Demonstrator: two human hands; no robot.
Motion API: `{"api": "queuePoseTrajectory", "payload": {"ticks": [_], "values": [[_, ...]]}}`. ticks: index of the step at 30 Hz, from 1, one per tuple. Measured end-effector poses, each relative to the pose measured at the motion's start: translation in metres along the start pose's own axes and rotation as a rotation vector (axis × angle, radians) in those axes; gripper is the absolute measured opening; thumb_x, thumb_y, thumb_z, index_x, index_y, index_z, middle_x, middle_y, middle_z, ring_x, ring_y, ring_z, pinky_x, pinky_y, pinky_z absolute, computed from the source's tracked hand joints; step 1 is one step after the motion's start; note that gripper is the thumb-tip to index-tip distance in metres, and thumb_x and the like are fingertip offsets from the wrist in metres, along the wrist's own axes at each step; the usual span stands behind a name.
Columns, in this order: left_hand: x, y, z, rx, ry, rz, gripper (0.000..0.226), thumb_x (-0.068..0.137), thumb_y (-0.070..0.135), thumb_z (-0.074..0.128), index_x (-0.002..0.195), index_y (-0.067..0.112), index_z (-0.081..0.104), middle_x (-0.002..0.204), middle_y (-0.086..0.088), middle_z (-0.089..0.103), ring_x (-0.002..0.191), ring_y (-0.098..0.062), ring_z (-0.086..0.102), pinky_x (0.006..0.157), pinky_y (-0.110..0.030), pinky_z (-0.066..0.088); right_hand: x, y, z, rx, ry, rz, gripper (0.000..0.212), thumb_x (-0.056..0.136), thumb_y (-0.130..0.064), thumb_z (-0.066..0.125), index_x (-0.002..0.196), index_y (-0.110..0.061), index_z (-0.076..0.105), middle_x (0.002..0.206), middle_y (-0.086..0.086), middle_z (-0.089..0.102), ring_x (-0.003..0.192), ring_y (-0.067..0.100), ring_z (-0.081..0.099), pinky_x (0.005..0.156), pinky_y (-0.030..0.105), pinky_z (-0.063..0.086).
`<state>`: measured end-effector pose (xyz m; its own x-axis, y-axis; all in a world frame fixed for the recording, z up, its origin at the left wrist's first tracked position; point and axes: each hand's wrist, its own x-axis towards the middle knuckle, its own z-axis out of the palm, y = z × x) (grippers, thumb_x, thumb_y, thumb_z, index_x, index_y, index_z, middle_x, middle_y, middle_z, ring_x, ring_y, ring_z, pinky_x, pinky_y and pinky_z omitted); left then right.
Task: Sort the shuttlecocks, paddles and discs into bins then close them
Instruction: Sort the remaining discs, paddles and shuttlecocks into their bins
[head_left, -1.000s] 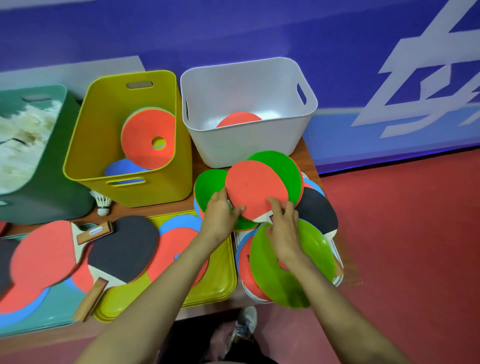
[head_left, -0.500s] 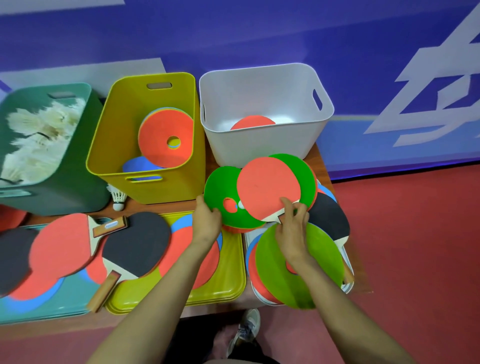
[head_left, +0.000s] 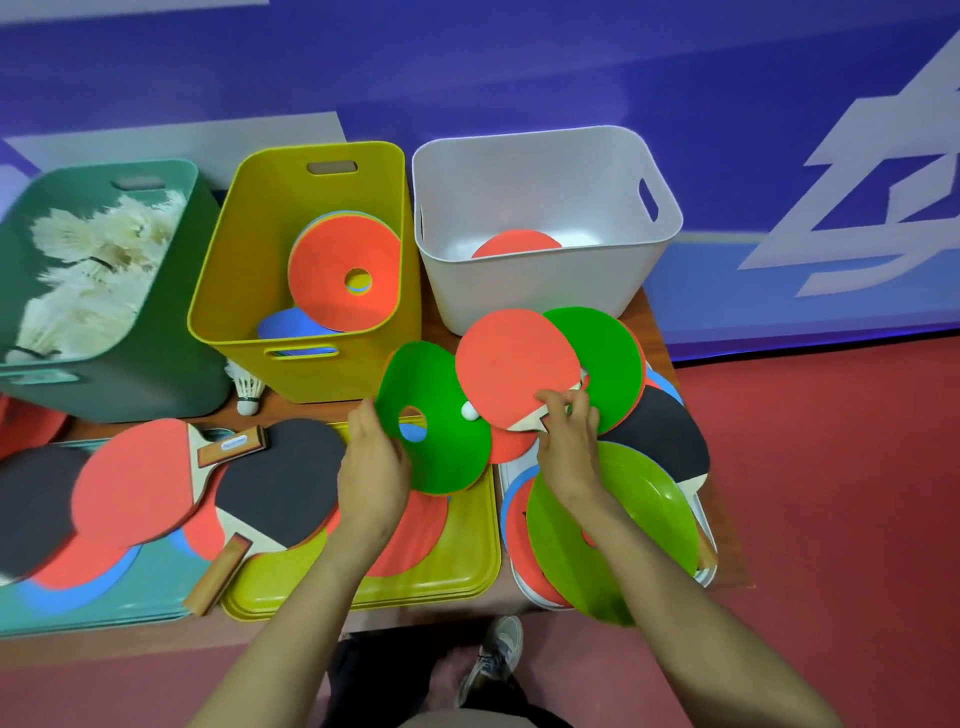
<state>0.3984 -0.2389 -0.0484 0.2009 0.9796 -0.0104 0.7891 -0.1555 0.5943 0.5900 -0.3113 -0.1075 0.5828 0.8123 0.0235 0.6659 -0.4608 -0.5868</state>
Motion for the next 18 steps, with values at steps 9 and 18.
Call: {"api": "queuePoseTrajectory", "payload": {"ticks": [9,18], "values": [[-0.01,-0.01,-0.039,-0.009,0.159,-0.025,0.038,0.088,0.001,0.041,0.125,0.006,0.038,0.125,-0.018,0.044,0.095,-0.045,0.052,0.068,-0.044,0.038,0.007,-0.008,0.002,-0.096,-0.017,-0.018,0.052,0.08,0.011,0.048,0.129,-0.009,0.049,0.125,0.016,0.04,0.103,0.034,0.043,0.088,0.042,0.043],[-0.006,-0.004,-0.035,-0.337,0.059,-0.03,0.036,0.091,-0.003,0.039,0.126,0.005,0.042,0.123,-0.013,0.051,0.106,-0.022,0.048,0.077,-0.022,0.031,0.005,-0.018,-0.003,-0.248,0.1,-0.034,0.043,0.07,-0.003,0.066,0.112,-0.009,0.059,0.111,0.016,0.052,0.102,0.036,0.048,0.079,0.043,0.042]]}}
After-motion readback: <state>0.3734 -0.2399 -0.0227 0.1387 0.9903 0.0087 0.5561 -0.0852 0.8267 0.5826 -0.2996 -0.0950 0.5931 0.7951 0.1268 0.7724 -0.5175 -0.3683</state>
